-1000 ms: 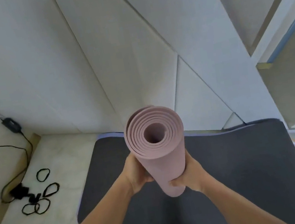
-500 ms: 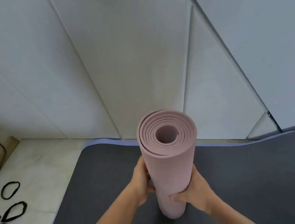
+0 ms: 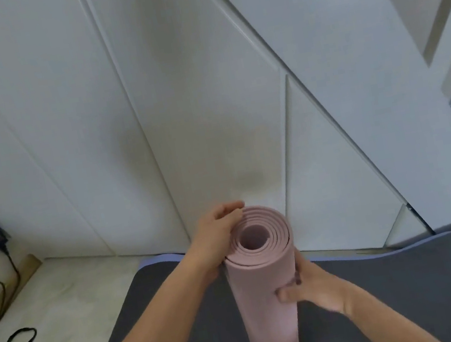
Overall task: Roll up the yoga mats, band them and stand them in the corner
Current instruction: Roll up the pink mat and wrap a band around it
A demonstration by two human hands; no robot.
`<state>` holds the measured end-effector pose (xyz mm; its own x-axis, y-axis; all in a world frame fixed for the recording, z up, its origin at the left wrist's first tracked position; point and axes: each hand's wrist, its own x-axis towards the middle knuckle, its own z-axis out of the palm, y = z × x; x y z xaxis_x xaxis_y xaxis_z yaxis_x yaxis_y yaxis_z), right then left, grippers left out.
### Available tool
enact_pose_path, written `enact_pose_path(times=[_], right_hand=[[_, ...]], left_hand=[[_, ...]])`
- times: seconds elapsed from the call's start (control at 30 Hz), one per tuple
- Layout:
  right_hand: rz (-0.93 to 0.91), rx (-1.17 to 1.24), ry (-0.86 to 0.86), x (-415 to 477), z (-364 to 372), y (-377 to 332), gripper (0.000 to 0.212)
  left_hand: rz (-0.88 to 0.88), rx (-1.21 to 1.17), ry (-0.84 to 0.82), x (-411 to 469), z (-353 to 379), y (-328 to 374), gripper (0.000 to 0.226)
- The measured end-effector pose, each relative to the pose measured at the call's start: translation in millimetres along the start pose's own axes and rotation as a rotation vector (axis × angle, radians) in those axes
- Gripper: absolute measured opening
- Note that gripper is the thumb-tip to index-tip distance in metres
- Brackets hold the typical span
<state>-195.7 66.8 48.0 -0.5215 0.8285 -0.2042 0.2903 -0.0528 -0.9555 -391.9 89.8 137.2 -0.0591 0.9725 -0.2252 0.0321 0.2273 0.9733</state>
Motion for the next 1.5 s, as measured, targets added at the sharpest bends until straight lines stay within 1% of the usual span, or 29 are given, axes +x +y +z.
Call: enact_pose_path(times=[0.07,0.1,0.13,0.2,0.27,0.3,0.33,0.37,0.47,0.57,0.6,0.63,0.7,0.73,0.77,0.87,0.97,1.03,1.13,1.2,1.27,1.37,1.5], right_hand=[[-0.11,0.038,0.127,7.9,-21.1,-56.4,0.105],[-0.16,0.015,0.183,12.5,-27.8,-79.9,0.1],[-0.207,-0.07,0.218,13.9,-29.6,-100.4,0.092],[-0.268,-0.357,0.231,10.1,-19.6,-122.0,0.073],[-0.207,-0.767,0.223,9.6,-7.7,-116.4,0.062],[-0.171,-0.901,0.226,13.2,-3.0,-110.2,0.06],[-0.156,-0.97,0.212,18.4,-1.0,-103.6,0.06],[-0.141,-0.991,0.197,20.2,0.1,-102.3,0.062],[-0.114,-0.877,0.261,14.8,-6.4,-103.3,0.069],[-0.114,-0.776,0.286,10.6,-2.8,-98.8,0.088],[-0.117,-0.69,0.279,14.3,-2.6,-94.9,0.091],[-0.121,-0.493,0.289,15.4,-1.5,-92.6,0.09],[-0.129,-0.019,0.335,14.3,-4.5,-75.1,0.088],[-0.141,0.131,0.339,11.5,-5.0,-61.9,0.093],[-0.158,0.178,0.314,6.3,-0.6,-46.8,0.1],[-0.122,0.11,0.196,-0.3,29.5,-6.1,0.117],[-0.094,0.014,0.256,18.8,40.7,18.8,0.119],[-0.09,-0.033,0.269,28.9,39.6,19.4,0.117],[-0.07,-0.093,0.288,35.3,41.3,20.3,0.118],[-0.064,-0.102,0.294,35.6,44.2,21.3,0.12],[-0.062,-0.112,0.298,35.2,43.6,23.4,0.121],[-0.06,-0.104,0.287,30.6,42.6,17.9,0.12],[0.003,-0.132,0.264,25.5,44.1,-5.7,0.12]], left_hand=[[0.005,0.038,-0.009,-2.6,1.9,-1.2,0.024],[0.009,0.038,-0.013,-3.8,3.0,-1.2,0.024],[0.011,0.032,-0.019,-3.0,3.9,-2.2,0.024],[0.022,0.011,-0.039,-1.7,5.6,-4.2,0.022],[0.019,-0.045,-0.064,-1.6,8.6,-7.2,0.021],[0.013,-0.075,-0.076,-1.7,10.1,-8.3,0.022],[0.006,-0.102,-0.078,-1.9,11.3,-9.3,0.023],[-0.009,-0.127,-0.074,-1.9,11.4,-10.8,0.023],[-0.034,-0.131,-0.066,-2.2,12.2,-11.5,0.026],[-0.054,-0.126,-0.026,0.4,8.9,-13.6,0.03],[-0.059,-0.14,-0.007,1.2,7.2,-13.1,0.028],[-0.061,-0.151,0.012,2.8,5.6,-13.7,0.026],[-0.061,-0.157,0.052,3.8,2.0,-15.1,0.025],[-0.058,-0.165,0.071,3.1,-0.6,-14.9,0.025],[-0.056,-0.176,0.084,3.1,-3.6,-15.0,0.024],[-0.056,-0.226,0.101,4.7,-9.9,-14.7,0.023],[-0.071,-0.25,0.087,9.3,-13.7,-16.2,0.023],[-0.066,-0.262,0.074,13.4,-19.1,-18.0,0.023],[-0.05,-0.255,0.011,15.7,-28.8,-20.0,0.021],[-0.03,-0.208,-0.042,14.9,-34.1,-22.3,0.033],[-0.046,-0.159,-0.065,12.9,-34.9,-21.5,0.047],[-0.081,-0.133,-0.033,10.5,-31.6,-17.2,0.051],[-0.119,-0.138,0.035,0.2,-35.7,-2.9,0.052]])
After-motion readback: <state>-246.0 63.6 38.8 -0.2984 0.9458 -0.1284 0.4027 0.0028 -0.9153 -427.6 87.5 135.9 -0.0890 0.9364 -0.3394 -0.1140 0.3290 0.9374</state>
